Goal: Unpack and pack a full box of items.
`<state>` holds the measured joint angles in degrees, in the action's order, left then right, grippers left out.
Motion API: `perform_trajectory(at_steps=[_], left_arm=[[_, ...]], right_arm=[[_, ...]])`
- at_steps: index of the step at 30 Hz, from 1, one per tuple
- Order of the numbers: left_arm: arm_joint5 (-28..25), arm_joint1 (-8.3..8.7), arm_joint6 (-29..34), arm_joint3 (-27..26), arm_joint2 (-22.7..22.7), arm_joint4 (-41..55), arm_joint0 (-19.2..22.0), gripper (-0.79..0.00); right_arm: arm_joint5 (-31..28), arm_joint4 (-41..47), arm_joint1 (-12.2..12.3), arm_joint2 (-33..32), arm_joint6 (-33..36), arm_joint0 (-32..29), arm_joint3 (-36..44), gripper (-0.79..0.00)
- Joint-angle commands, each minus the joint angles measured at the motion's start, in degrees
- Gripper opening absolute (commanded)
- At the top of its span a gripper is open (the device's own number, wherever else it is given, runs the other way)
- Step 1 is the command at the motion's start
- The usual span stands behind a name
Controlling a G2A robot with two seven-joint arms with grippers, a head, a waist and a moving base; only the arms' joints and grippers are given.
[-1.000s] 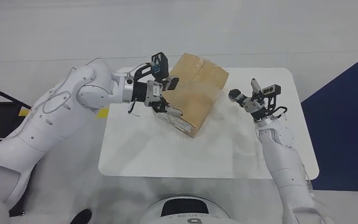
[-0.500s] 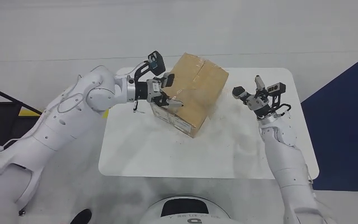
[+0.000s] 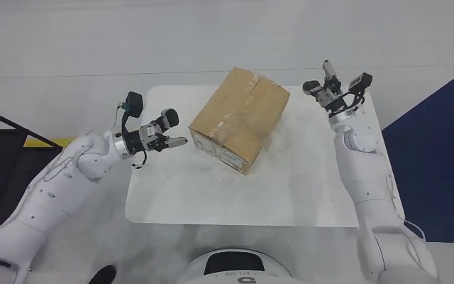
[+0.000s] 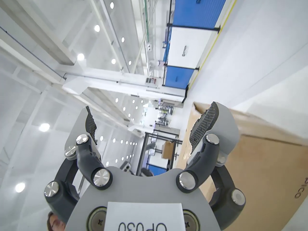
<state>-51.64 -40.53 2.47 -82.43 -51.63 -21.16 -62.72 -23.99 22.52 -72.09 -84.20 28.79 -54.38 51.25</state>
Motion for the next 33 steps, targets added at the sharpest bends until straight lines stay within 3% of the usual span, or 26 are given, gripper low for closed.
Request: perform_trajectory(at_steps=[1,7,15,25,33], left_arm=[[-0.03,0.58,-1.73,-0.28,-1.60,-1.54,-3.90,0.000],[0.23,1.07,-4.27,-1.68,-3.47,-6.66,-10.69,0.000],[2.06,0.25,-4.74,-2.36,-3.24,-10.93,-13.38,0.000],[2.66,-1.03,-4.94,-2.13,-2.97,-12.66,-13.95,0.000],[2.03,-1.80,-4.24,-2.06,-3.36,-13.57,-13.84,0.000]], right_arm=[[-0.07,-2.83,-0.23,0.87,-3.17,3.39,-5.35,0.000],[-1.69,-3.03,-1.90,4.60,-3.42,10.62,-18.03,0.000],[-4.03,-7.93,-4.62,10.81,-1.35,17.04,-27.13,0.000],[-5.31,-9.45,-5.62,12.78,4.41,19.83,-32.45,0.000],[-13.77,-5.33,-4.35,9.24,2.42,17.17,-29.66,0.000]])
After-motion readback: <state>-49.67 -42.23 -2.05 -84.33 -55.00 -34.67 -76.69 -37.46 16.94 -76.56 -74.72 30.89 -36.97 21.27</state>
